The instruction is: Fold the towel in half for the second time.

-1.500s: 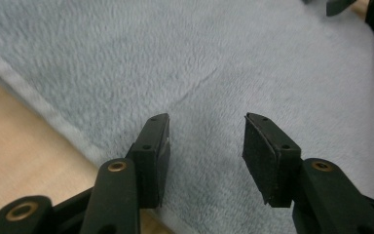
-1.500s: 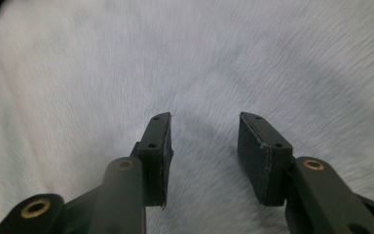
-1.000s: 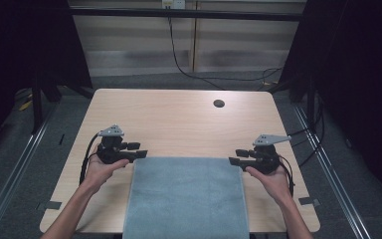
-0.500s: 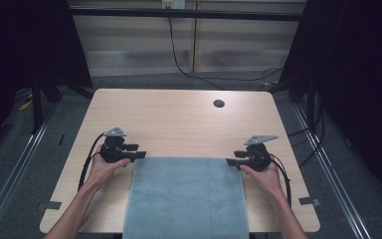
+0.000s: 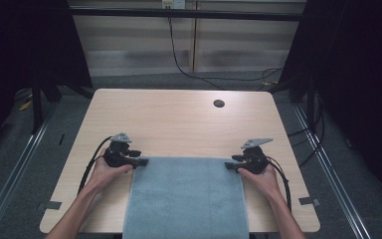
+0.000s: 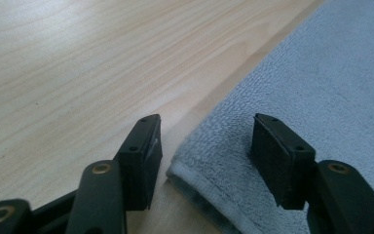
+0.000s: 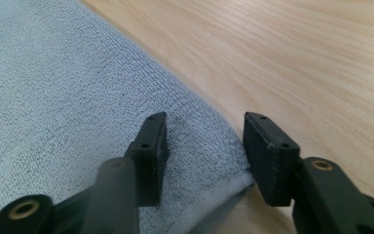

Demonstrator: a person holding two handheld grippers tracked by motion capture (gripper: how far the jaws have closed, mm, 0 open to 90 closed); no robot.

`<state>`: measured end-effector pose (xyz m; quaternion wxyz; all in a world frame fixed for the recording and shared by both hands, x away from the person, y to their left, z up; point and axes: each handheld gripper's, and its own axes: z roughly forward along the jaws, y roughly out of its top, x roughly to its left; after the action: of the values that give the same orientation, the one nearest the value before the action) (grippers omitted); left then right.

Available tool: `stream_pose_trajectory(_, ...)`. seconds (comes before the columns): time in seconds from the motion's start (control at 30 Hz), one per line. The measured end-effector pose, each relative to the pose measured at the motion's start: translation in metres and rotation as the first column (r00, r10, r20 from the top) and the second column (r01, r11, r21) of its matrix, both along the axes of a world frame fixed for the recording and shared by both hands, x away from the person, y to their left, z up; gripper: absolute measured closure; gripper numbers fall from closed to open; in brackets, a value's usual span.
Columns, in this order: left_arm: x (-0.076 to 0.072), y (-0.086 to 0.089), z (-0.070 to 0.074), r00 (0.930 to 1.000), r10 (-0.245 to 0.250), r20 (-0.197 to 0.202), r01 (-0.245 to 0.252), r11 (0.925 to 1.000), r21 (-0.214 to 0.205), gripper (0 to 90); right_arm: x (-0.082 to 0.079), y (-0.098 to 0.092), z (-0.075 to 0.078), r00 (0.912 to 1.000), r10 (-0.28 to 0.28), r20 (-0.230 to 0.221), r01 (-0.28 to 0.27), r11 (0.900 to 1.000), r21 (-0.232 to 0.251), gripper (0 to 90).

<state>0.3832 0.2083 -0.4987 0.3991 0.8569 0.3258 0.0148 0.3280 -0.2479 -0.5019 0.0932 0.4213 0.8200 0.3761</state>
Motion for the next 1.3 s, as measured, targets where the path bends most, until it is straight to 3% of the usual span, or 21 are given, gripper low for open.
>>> stream_pose_trajectory(0.03,0.0,0.0,-0.001,0.9999,0.002,-0.015,-0.002,1.0,0.001,46.9,-0.001,0.0,0.0,1.0,0.001,-0.004,-0.001,1.0,-0.002,55.5)
stream_pose_trajectory(0.17,-0.004,0.002,-0.003,1.0,-0.001,0.001,0.001,1.0,-0.007,53.1,-0.002,-0.001,-0.001,0.9999,0.009,-0.007,-0.009,0.9999,0.01,62.3)
stream_pose_trajectory(0.3,-0.012,0.003,-0.006,0.9999,-0.01,-0.002,0.01,0.9996,-0.028,72.7,-0.005,-0.001,-0.001,0.9994,0.021,-0.027,-0.02,0.9992,0.035,75.5)
stream_pose_trajectory(0.4,-0.015,0.003,-0.003,0.9999,-0.003,0.012,0.004,0.9994,-0.036,79.6,-0.006,0.0,0.0,0.9994,0.014,-0.032,-0.012,0.9988,0.047,79.6)
stream_pose_trajectory(0.5,-0.014,0.006,0.005,0.9997,0.008,0.022,-0.006,0.9965,-0.083,80.9,-0.007,-0.003,0.006,0.9999,-0.002,-0.012,0.003,0.9966,0.083,81.5)
stream_pose_trajectory(0.67,-0.011,0.013,0.025,0.9971,0.043,0.063,-0.032,0.9855,-0.167,81.5,-0.004,-0.005,0.025,0.9985,-0.019,0.051,0.012,0.9908,0.135,82.2)
stream_pose_trajectory(0.9,-0.001,0.016,0.04,0.995,0.061,0.08,-0.044,0.9788,-0.2,81.6,0.008,-0.007,0.046,0.9949,-0.042,0.092,0.025,0.9828,0.183,82.4)
stream_pose_trajectory(1.0,0.004,0.018,0.048,0.9923,0.086,0.089,-0.063,0.9701,-0.234,81.7,0.014,-0.009,0.055,0.9927,-0.057,0.106,0.031,0.9724,0.231,82.4)
stream_pose_trajectory(1.07,0.008,0.018,0.054,0.9911,0.095,0.093,-0.069,0.965,-0.253,81.6,0.019,-0.01,0.062,0.9915,-0.062,0.115,0.033,0.9713,0.236,82.4)
stream_pose_trajectory(1.3,0.021,0.015,0.079,0.9836,0.121,0.134,-0.082,0.9605,-0.266,81.9,0.034,-0.01,0.088,0.9828,-0.091,0.161,0.045,0.9624,0.268,82.7)
